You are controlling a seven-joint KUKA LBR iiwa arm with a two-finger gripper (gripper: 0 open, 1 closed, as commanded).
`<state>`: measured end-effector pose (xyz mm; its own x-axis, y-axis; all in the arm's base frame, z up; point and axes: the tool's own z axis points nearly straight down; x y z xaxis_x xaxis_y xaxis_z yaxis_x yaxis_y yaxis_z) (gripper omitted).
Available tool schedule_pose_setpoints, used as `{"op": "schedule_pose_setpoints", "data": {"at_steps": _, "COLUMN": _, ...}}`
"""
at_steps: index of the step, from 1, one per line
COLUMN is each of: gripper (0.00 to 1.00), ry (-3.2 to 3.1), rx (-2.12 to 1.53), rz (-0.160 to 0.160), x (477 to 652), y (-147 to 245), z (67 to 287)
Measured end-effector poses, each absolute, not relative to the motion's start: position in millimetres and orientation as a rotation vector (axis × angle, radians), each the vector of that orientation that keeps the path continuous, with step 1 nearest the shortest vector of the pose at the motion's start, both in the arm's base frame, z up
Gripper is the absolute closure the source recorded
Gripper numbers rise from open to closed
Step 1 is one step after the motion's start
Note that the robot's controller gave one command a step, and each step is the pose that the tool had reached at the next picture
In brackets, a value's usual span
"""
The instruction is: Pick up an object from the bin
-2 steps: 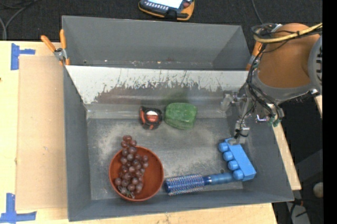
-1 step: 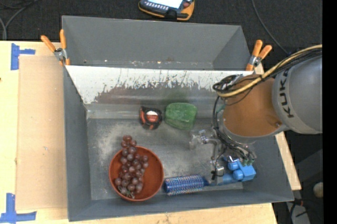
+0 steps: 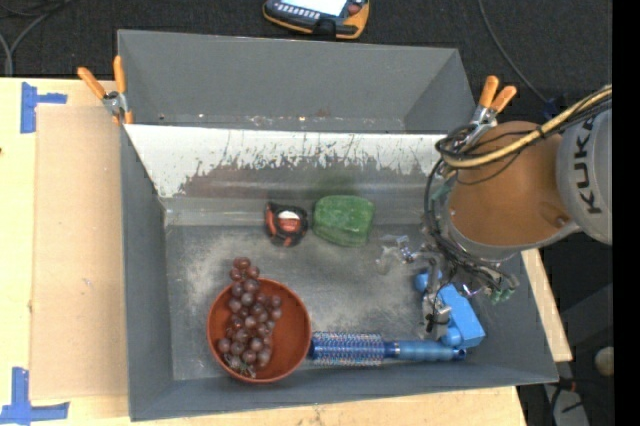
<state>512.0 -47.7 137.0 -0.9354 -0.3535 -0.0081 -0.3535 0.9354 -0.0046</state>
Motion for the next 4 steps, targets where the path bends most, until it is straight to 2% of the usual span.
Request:
{"op": "schedule_pose_setpoints", "data": {"at_steps": 1, "gripper": 0.0, "ry": 3.039, "rx": -0.844, "rz": 0.013, "x": 484.5, "y": 4.0, "z": 98.7}}
{"op": "schedule_pose_setpoints", "data": {"at_steps": 2, "gripper": 0.0, "ry": 2.889, "rx": -1.162, "rz": -0.014, "x": 476.4, "y": -18.8, "z": 72.7}}
{"op": "schedule_pose_setpoints", "data": {"at_steps": 3, "gripper": 1.0, "ry": 2.973, "rx": -1.045, "rz": 0.014, "x": 478.3, "y": -4.1, "z": 69.1}}
{"op": "schedule_pose_setpoints", "data": {"at_steps": 4, "gripper": 1.0, "ry": 2.973, "rx": -1.046, "rz": 0.014, "x": 478.3, "y": -4.0, "z": 69.1}}
